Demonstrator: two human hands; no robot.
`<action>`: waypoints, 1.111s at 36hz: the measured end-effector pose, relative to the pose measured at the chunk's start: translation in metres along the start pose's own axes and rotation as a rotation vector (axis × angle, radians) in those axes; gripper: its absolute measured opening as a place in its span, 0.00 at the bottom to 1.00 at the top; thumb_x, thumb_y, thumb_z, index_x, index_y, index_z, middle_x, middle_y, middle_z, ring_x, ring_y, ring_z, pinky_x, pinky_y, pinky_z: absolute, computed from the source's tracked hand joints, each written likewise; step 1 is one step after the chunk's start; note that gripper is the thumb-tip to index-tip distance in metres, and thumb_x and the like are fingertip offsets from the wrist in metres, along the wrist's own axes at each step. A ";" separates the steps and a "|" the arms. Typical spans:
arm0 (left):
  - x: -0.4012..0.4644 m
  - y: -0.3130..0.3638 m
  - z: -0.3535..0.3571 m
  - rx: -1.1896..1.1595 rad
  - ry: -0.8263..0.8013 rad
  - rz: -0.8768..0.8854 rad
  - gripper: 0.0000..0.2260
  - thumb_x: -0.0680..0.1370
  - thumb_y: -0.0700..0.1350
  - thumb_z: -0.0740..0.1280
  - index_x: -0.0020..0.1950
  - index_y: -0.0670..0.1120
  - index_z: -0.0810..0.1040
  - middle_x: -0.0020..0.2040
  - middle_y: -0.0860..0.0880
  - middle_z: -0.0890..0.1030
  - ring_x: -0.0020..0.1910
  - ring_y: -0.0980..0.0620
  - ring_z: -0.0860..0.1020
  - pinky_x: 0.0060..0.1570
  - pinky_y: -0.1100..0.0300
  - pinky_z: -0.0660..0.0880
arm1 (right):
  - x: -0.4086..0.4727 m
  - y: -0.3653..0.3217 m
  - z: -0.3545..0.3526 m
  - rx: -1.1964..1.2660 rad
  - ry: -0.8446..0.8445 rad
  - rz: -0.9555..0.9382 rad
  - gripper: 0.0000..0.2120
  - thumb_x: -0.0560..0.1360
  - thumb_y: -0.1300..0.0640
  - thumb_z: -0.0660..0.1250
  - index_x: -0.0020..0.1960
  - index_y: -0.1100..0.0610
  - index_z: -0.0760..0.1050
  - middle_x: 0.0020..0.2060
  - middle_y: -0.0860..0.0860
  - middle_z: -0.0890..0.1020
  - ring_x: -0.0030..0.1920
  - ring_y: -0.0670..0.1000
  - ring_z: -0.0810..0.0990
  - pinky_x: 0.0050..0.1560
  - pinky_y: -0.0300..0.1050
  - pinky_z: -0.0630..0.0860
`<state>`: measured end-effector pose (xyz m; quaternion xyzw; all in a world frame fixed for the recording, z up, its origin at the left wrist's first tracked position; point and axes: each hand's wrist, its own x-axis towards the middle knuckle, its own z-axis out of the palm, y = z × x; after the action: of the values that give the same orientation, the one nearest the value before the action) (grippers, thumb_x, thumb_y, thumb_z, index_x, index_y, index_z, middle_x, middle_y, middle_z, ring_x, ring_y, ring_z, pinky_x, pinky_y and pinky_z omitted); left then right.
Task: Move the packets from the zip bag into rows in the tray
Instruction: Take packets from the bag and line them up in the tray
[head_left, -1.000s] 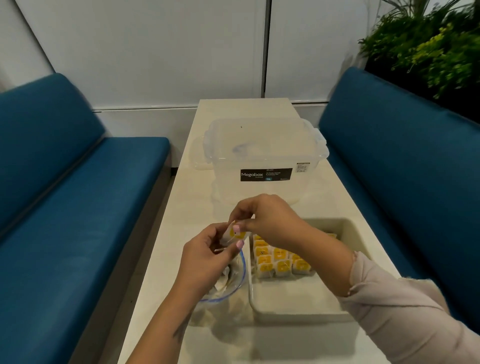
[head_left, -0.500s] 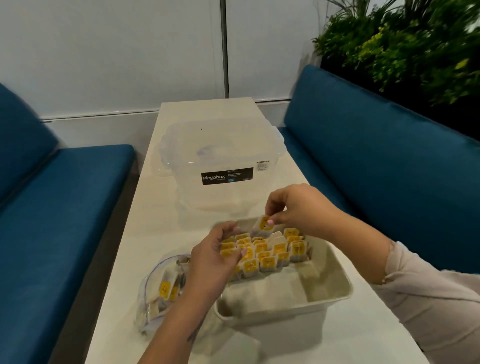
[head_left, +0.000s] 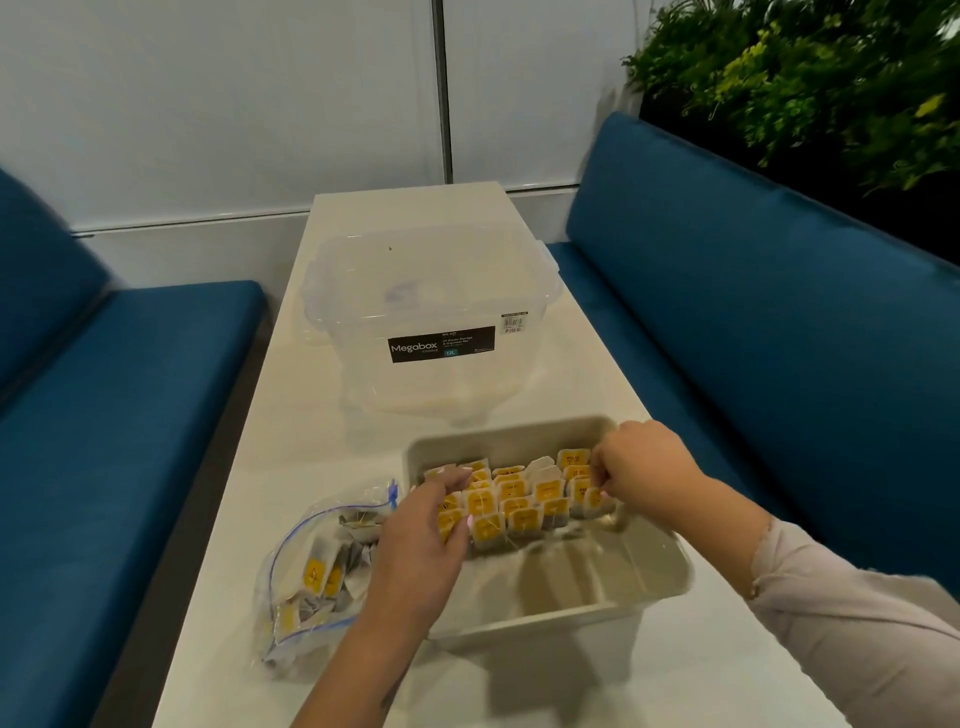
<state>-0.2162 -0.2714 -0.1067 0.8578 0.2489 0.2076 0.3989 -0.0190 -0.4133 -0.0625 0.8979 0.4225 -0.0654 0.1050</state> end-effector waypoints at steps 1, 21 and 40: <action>0.000 0.000 0.000 0.001 0.001 0.001 0.21 0.73 0.37 0.70 0.63 0.54 0.74 0.57 0.59 0.78 0.59 0.63 0.75 0.55 0.76 0.65 | 0.001 0.000 0.004 -0.014 -0.002 -0.008 0.09 0.73 0.59 0.65 0.47 0.47 0.81 0.41 0.48 0.78 0.41 0.50 0.72 0.39 0.41 0.64; 0.002 -0.004 0.005 0.008 0.021 -0.021 0.21 0.73 0.38 0.70 0.60 0.58 0.73 0.57 0.58 0.78 0.58 0.61 0.75 0.57 0.66 0.70 | 0.010 -0.005 0.035 -0.007 0.011 -0.008 0.08 0.74 0.54 0.63 0.46 0.50 0.81 0.40 0.50 0.79 0.40 0.52 0.71 0.45 0.43 0.72; -0.004 0.003 -0.029 -0.014 0.147 0.002 0.22 0.75 0.34 0.67 0.55 0.63 0.74 0.56 0.60 0.78 0.58 0.65 0.73 0.59 0.71 0.69 | 0.013 -0.025 -0.009 0.156 0.191 -0.107 0.11 0.71 0.48 0.70 0.53 0.44 0.79 0.43 0.46 0.80 0.46 0.49 0.74 0.42 0.41 0.66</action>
<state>-0.2343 -0.2587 -0.0881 0.8379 0.2750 0.2721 0.3852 -0.0300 -0.3855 -0.0600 0.8817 0.4714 -0.0176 -0.0095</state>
